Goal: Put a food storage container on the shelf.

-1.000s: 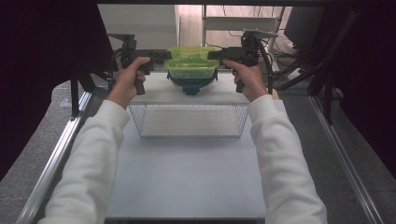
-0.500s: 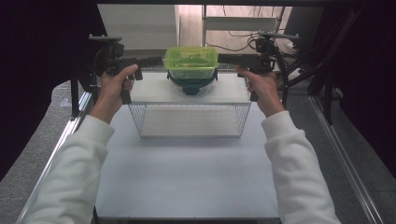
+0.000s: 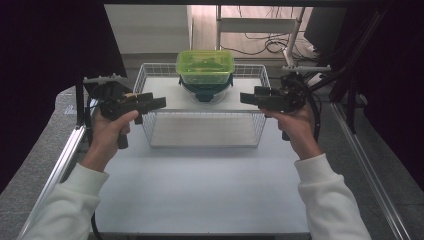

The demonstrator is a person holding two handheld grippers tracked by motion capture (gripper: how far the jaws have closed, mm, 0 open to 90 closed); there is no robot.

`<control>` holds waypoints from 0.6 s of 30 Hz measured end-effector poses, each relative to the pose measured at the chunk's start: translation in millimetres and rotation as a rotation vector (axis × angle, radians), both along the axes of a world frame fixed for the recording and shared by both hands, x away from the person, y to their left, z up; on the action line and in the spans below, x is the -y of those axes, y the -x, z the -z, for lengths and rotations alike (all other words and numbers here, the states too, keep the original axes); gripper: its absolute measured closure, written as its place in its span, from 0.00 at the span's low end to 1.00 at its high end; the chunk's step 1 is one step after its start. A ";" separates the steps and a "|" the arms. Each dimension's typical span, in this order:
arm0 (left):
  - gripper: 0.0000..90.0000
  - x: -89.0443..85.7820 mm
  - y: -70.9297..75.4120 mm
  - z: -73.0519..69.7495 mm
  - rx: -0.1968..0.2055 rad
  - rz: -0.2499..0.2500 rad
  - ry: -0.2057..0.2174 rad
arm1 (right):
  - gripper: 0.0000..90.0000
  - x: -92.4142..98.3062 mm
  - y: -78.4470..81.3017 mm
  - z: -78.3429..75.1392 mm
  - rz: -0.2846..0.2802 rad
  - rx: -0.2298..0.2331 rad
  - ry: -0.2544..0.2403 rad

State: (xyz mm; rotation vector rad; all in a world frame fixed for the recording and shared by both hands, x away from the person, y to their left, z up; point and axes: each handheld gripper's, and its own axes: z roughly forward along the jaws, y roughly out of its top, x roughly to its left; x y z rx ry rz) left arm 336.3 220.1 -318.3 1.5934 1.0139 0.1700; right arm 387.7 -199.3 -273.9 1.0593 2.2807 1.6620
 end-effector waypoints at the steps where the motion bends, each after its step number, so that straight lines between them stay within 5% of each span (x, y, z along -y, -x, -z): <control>1: 0.28 0.5 3.8 3.7 0.007 0.003 -0.014 | 0.27 0.0 3.3 3.4 -0.004 0.009 0.008; 4: 0.28 2.0 16.1 16.4 0.015 0.004 -0.057 | 0.28 0.4 14.6 15.1 -0.005 0.032 0.044; 9: 0.28 1.3 38.1 43.0 -0.003 0.024 -0.061 | 0.28 5.4 34.5 43.5 -0.008 0.049 0.066; 11: 0.28 2.8 48.8 54.9 0.000 0.008 -0.109 | 0.28 8.7 42.9 56.5 -0.004 0.048 0.075; 18: 0.28 -0.6 74.9 108.0 -0.077 -0.003 -0.114 | 0.28 19.0 68.8 106.4 -0.003 0.017 0.108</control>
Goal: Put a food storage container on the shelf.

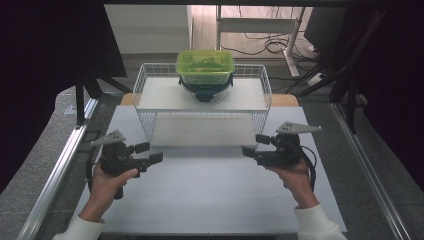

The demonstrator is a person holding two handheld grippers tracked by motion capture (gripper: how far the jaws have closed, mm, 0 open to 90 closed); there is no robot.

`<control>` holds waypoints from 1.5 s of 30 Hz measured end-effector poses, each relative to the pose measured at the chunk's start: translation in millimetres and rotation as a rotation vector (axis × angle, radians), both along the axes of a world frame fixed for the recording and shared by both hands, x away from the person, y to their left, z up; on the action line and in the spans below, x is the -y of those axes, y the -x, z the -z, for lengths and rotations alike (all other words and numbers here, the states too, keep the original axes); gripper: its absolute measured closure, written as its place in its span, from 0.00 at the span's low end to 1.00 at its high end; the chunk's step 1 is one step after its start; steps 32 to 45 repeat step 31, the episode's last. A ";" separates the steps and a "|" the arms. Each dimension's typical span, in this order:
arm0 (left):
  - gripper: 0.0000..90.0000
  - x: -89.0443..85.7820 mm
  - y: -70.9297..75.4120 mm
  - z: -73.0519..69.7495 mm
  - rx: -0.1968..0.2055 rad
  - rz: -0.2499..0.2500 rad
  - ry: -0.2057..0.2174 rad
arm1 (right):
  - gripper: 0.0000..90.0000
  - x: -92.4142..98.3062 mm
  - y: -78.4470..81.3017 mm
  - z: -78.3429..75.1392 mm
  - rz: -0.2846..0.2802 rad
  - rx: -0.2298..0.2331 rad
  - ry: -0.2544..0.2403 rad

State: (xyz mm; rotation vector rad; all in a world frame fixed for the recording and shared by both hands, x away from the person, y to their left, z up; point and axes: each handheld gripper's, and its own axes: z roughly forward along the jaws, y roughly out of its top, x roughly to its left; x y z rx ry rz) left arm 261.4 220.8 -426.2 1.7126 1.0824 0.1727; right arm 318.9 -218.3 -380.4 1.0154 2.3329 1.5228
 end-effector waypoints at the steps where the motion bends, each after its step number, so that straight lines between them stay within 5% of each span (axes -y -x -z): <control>1: 0.28 -0.3 1.3 5.7 -0.013 -0.005 -0.004 | 0.29 1.9 3.9 8.0 0.006 -0.005 -0.005; 7: 0.28 1.2 11.8 38.6 -0.052 -0.035 -0.069 | 0.29 9.1 18.7 38.6 0.034 -0.031 0.055; 10: 0.28 -0.5 16.5 52.7 -0.089 -0.039 -0.051 | 0.29 13.9 22.1 51.4 0.048 -0.049 0.070; 18: 0.27 -2.4 20.0 69.0 -0.111 -0.052 -0.109 | 0.29 20.1 21.2 89.1 0.076 -0.110 0.179; 45: 0.27 -0.2 19.3 71.6 -0.098 -0.050 -0.125 | 0.30 21.0 22.1 87.0 0.047 -0.108 0.162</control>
